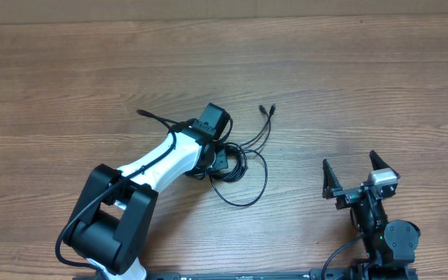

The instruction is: Untangle cables

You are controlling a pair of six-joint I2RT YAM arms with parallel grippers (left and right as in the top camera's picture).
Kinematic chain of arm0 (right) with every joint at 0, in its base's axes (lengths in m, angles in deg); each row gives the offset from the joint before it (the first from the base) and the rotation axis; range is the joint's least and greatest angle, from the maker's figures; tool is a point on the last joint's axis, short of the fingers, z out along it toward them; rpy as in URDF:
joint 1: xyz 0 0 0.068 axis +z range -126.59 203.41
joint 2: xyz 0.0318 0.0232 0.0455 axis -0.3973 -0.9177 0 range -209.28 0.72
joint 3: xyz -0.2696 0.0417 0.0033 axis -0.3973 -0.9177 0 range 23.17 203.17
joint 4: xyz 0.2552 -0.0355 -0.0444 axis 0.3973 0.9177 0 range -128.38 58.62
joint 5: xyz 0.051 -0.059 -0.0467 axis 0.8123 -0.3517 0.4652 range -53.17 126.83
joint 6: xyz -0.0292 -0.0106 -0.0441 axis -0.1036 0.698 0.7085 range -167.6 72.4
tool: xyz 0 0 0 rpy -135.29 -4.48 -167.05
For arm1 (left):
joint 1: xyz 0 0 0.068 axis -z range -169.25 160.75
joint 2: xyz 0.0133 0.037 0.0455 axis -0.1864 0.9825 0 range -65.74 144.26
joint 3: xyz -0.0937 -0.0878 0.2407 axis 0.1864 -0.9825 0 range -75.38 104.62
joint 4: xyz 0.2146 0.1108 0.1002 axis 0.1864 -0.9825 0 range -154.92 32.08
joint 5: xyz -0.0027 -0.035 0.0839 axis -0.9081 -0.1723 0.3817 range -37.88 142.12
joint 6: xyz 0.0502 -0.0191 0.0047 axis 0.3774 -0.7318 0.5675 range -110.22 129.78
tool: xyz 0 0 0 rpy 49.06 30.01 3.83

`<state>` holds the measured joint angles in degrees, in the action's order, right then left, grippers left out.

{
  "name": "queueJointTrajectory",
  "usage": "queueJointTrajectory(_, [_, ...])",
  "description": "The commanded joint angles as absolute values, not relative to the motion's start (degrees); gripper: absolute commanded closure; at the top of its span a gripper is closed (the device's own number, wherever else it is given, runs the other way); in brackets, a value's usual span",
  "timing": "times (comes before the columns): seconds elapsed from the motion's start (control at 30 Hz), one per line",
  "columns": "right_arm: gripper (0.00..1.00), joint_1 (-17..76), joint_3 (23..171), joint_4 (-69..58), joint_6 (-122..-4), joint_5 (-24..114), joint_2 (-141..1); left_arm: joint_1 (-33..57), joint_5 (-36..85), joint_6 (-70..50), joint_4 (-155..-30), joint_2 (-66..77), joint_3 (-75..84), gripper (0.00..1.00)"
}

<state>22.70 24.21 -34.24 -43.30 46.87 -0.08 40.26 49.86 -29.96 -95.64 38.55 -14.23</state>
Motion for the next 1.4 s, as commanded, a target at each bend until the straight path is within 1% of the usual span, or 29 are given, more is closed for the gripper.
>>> queueJointTrajectory(0.0, [0.00, 22.70, 23.62, -34.48, -43.19, 46.32, 0.56, 39.98, 48.57, -31.38, -96.25, 37.53, -12.44, 0.96])
queueJointTrajectory(0.3, [0.00, 22.70, 23.62, -34.48, -43.19, 46.32, 0.56, 40.00, 47.54, -31.54, -96.86, 32.28, -10.91, 0.96])
queueJointTrajectory(0.4, [0.00, 22.70, 23.62, -34.48, -43.19, 46.32, 0.56, 40.00, 47.61, -36.08, -97.63, 30.53, -10.91, 0.96])
queueJointTrajectory(0.57, [0.00, 22.70, 23.62, -34.48, -43.19, 46.32, 0.56, 40.00, 46.04, -54.64, -101.47, 28.00, -10.91, 0.96])
queueJointTrajectory(0.73, [0.00, 22.70, 23.62, -34.48, -43.19, 46.32, 0.56, 40.07, 39.54, -80.82, -105.76, 27.75, -10.95, 0.96])
queueJointTrajectory(0.8, [0.00, 22.70, 23.62, -34.46, -43.19, 46.32, 0.56, 40.18, 38.01, -87.10, -105.87, 27.75, -10.95, 0.96])
queueJointTrajectory(0.83, [0.00, 22.70, 23.62, -34.48, -43.19, 46.32, 0.56, 40.18, 37.69, -88.21, -105.71, 27.75, -10.95, 0.96])
queueJointTrajectory(1.0, [0.00, 22.70, 23.62, -34.48, -43.19, 46.32, 0.56, 40.44, 37.69, -87.88, -105.74, 27.75, -10.95, 0.96])
queueJointTrajectory(1.07, [0.00, 22.70, 23.62, -34.48, -43.19, 46.32, 0.56, 40.44, 37.73, -85.72, -105.71, 27.75, -10.93, 0.96])
queueJointTrajectory(1.2, [0.00, 22.70, 23.62, -34.48, -43.19, 46.32, 0.56, 40.44, 38.12, -74.53, -105.67, 27.75, -10.95, 0.96])
queueJointTrajectory(1.37, [0.00, 22.70, 23.62, -34.48, -43.19, 46.32, 0.56, 40.29, 38.85, -63.27, -105.56, 27.75, -10.93, 0.96])
